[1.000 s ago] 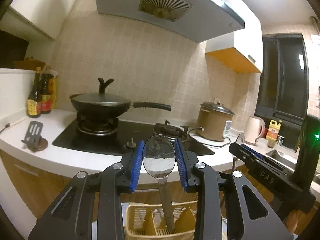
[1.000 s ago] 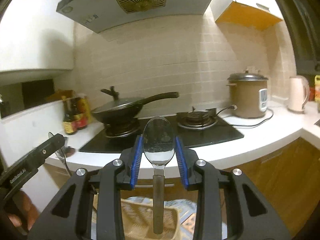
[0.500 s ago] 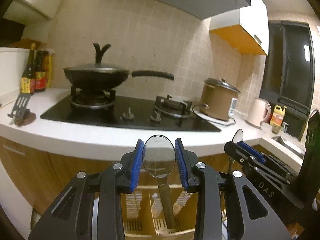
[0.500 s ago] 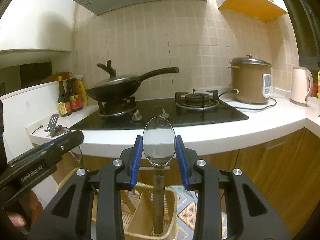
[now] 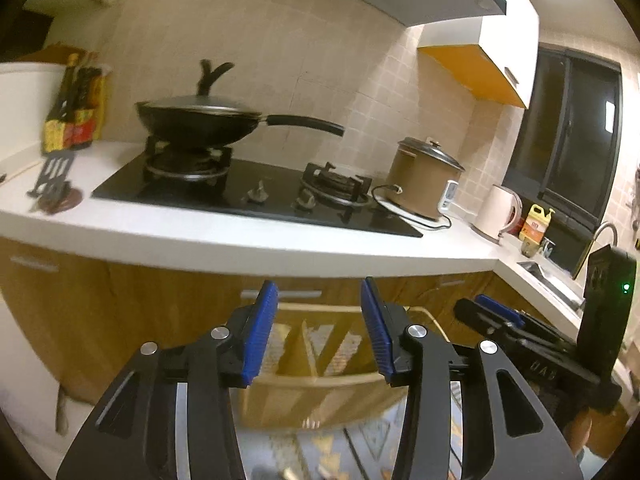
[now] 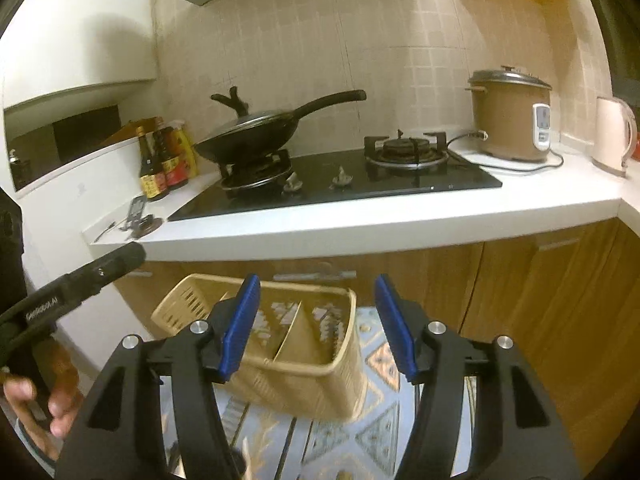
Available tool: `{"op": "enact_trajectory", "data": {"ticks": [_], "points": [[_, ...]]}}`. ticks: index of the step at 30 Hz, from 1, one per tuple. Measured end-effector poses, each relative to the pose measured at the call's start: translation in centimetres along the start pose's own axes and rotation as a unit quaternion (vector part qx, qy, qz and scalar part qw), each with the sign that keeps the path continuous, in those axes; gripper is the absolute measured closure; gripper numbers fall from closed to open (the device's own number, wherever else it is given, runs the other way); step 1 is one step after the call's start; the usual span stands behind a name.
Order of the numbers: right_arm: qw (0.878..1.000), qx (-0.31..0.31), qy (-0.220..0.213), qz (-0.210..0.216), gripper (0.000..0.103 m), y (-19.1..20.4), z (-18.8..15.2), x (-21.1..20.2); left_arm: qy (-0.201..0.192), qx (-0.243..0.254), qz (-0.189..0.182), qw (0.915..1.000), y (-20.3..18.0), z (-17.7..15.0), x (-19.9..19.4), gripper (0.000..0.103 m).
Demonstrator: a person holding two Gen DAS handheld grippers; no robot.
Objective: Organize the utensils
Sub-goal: 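Open the left tool over the beige holder while the right tool opens to drop its spoon, then move the right tool down to the black spoon while the left tool approaches a clear spoon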
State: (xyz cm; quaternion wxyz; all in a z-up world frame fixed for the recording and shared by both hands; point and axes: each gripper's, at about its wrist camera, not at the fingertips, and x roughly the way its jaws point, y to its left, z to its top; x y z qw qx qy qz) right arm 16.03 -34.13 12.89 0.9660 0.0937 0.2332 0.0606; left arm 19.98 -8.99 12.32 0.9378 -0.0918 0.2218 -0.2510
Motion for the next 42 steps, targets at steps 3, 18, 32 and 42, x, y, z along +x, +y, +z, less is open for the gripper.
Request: {"op": "enact_trajectory", "data": {"ticks": [3, 18, 32, 42], "points": [[1.000, -0.005, 0.027, 0.001, 0.047, 0.6, -0.3, -1.9, 0.026, -0.017, 0.000, 0.9995, 1.4, -0.3, -2.5, 0.061], [0.968, -0.057, 0.238, 0.051, 0.048, 6.5, -7.1, -0.1, 0.200, -0.042, -0.004, 0.9788, 4.5, -7.1, -3.6, 0.061], [0.941, -0.025, 0.330, 0.065, 0.062, 5.9, -13.0, 5.1, 0.285, 0.001, 0.024, 0.9582, 4.0, -13.4, 2.8, 0.072], [0.939, -0.019, 0.338, 0.066, 0.062, 5.3, -13.4, 5.6, 0.295, 0.047, 0.067, 0.9521, 1.8, -14.5, 4.9, 0.072]]}}
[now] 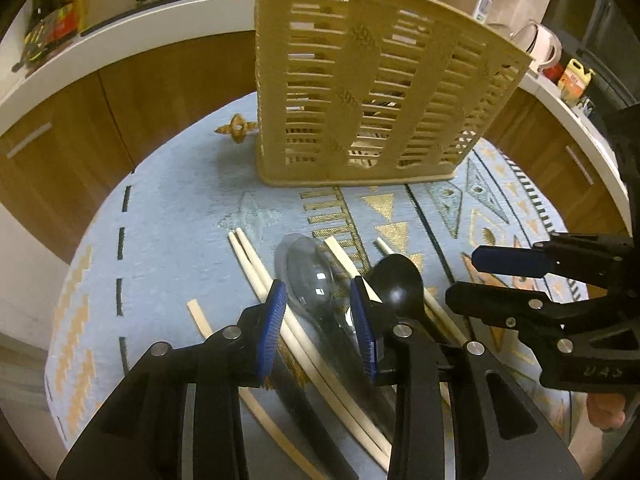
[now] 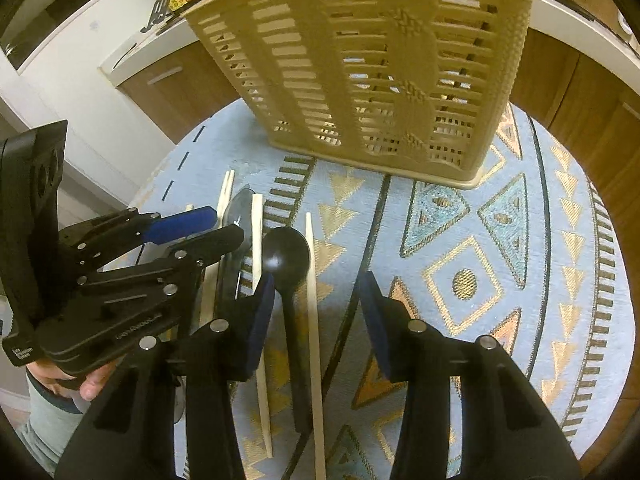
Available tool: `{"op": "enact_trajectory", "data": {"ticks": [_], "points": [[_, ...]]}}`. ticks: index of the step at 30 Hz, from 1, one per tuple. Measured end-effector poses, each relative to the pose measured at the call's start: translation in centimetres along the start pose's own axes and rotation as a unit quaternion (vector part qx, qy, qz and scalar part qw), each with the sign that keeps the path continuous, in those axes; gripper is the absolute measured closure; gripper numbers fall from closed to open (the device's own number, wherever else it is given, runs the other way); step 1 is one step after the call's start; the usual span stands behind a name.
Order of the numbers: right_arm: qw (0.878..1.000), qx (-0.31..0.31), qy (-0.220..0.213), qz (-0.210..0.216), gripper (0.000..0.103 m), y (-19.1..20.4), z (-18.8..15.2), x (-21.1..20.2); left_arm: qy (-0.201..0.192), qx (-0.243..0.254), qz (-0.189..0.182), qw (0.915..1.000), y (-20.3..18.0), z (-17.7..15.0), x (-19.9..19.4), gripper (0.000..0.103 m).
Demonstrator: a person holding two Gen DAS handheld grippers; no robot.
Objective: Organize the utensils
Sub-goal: 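Move the right tool down to the black spoon while the left tool approaches a clear spoon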
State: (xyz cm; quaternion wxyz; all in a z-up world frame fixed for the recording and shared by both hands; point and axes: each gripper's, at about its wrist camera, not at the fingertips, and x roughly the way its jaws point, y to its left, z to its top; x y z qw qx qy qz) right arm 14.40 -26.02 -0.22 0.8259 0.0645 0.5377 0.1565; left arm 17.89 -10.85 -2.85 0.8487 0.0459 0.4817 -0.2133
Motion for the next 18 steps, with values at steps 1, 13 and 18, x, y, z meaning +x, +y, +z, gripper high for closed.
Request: {"op": "enact_trajectory", "data": {"ticks": [1, 13, 18], "points": [[1.000, 0.001, 0.001, 0.001, 0.062, -0.1, 0.0, 0.2, 0.001, 0.000, 0.002, 1.0000, -0.1, 0.0, 0.2, 0.073], [0.999, -0.034, 0.014, -0.001, 0.067, 1.8, 0.7, 2.1, -0.024, -0.051, -0.042, 0.9975, 3.2, -0.9, -1.2, 0.092], [0.997, -0.069, 0.017, -0.022, 0.067, 2.7, 0.2, 2.7, -0.017, -0.081, -0.072, 0.9940, 5.5, -1.7, -1.2, 0.092]]}}
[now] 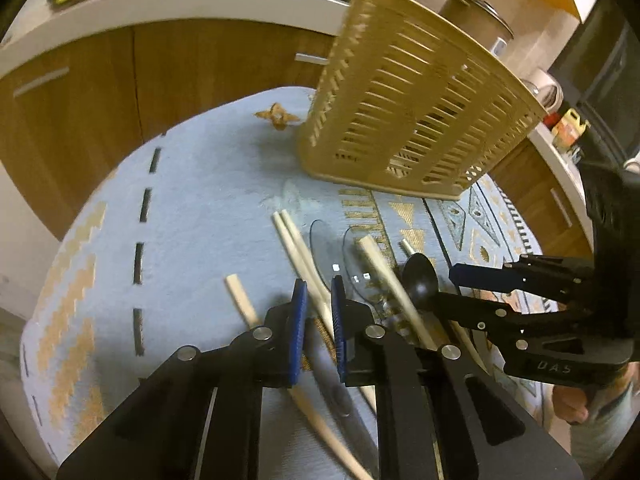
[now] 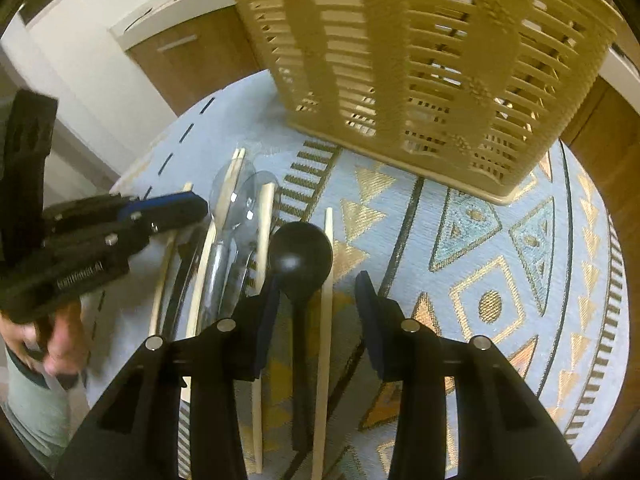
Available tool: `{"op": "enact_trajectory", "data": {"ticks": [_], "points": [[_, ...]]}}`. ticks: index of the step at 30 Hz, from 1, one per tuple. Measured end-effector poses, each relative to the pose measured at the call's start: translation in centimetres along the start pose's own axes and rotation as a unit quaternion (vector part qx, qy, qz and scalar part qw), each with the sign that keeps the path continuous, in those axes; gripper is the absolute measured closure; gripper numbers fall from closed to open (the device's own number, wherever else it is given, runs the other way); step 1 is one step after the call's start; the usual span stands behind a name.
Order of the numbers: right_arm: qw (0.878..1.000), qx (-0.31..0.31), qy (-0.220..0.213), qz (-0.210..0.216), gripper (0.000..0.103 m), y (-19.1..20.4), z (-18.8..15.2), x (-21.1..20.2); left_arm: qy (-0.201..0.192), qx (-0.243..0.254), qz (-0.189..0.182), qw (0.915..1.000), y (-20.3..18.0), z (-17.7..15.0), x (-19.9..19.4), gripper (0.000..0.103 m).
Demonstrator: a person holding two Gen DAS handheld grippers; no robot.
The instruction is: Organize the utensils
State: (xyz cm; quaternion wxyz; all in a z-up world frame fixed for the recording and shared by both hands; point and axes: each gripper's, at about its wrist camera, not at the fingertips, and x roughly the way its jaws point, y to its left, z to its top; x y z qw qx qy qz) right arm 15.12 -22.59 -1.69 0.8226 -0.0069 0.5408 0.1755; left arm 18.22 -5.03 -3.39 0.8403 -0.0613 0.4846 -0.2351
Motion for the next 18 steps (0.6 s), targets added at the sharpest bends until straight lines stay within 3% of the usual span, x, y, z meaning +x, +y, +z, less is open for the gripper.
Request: {"op": "enact_trajectory", "data": {"ticks": [5, 6, 10, 14, 18], "points": [[0.999, -0.032, 0.004, -0.027, 0.067, 0.7, -0.4, 0.3, 0.003, -0.013, -0.019, 0.9997, 0.3, 0.0, 0.0, 0.091], [0.999, -0.034, 0.005, -0.027, 0.067, 0.7, -0.4, 0.4, 0.002, -0.014, -0.021, 0.9997, 0.2, 0.1, -0.1, 0.085], [0.999, -0.042, 0.004, -0.030, 0.067, 1.0, -0.2, 0.8, 0.000, -0.007, 0.019, 0.9998, -0.8, 1.2, 0.5, 0.082], [0.999, -0.041, -0.003, -0.034, 0.067, 1.4, 0.5, 1.5, -0.001, -0.018, 0.024, 0.9996, -0.7, 2.2, 1.3, 0.082], [0.999, -0.035, -0.009, -0.026, 0.068, 1.4, 1.6, 2.1, 0.002, -0.017, 0.017, 0.9997, -0.8, 2.8, 1.8, 0.093]]}}
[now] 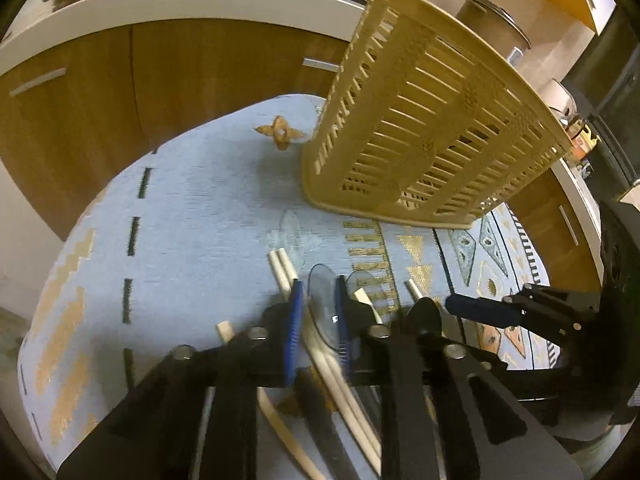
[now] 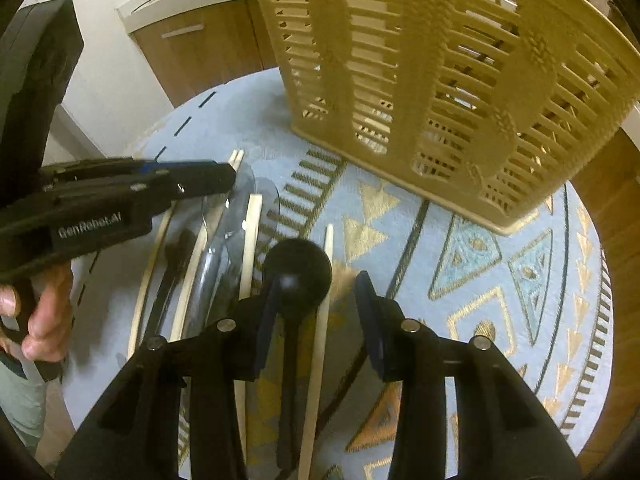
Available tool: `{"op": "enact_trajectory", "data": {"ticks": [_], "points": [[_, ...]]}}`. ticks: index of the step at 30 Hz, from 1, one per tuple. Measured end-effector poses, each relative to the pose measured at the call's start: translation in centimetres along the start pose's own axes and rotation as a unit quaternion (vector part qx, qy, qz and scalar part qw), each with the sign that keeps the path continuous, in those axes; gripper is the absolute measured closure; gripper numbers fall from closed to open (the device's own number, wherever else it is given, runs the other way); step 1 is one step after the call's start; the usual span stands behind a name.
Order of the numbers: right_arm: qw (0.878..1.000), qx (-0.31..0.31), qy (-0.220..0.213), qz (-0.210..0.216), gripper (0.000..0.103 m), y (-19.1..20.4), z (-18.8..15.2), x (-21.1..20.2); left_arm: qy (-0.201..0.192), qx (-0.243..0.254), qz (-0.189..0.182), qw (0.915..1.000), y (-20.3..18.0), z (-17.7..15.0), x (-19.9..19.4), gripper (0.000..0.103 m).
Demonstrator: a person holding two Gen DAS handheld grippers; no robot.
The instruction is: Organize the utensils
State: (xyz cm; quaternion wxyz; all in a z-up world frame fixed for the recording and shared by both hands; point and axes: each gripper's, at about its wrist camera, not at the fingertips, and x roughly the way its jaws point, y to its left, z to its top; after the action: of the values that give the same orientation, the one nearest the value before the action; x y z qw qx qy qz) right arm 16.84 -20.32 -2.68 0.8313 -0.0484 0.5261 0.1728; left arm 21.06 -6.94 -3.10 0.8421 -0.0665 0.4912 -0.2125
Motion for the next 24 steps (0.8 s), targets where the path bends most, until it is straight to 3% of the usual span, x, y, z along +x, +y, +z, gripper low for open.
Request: {"op": "enact_trajectory", "data": {"ticks": [4, 14, 24], "points": [[1.000, 0.000, 0.000, 0.003, 0.097, 0.2, 0.5, 0.5, -0.001, 0.006, 0.000, 1.0000, -0.4, 0.0, 0.4, 0.103], [0.999, 0.017, -0.021, -0.023, 0.101, -1.7, -0.7, -1.1, -0.002, -0.001, -0.031, 0.9995, 0.9, -0.3, -1.1, 0.103], [0.997, 0.063, -0.020, -0.036, 0.101, -6.2, -1.3, -1.6, 0.022, -0.003, -0.008, 0.9997, 3.8, 0.1, -0.6, 0.101]]}}
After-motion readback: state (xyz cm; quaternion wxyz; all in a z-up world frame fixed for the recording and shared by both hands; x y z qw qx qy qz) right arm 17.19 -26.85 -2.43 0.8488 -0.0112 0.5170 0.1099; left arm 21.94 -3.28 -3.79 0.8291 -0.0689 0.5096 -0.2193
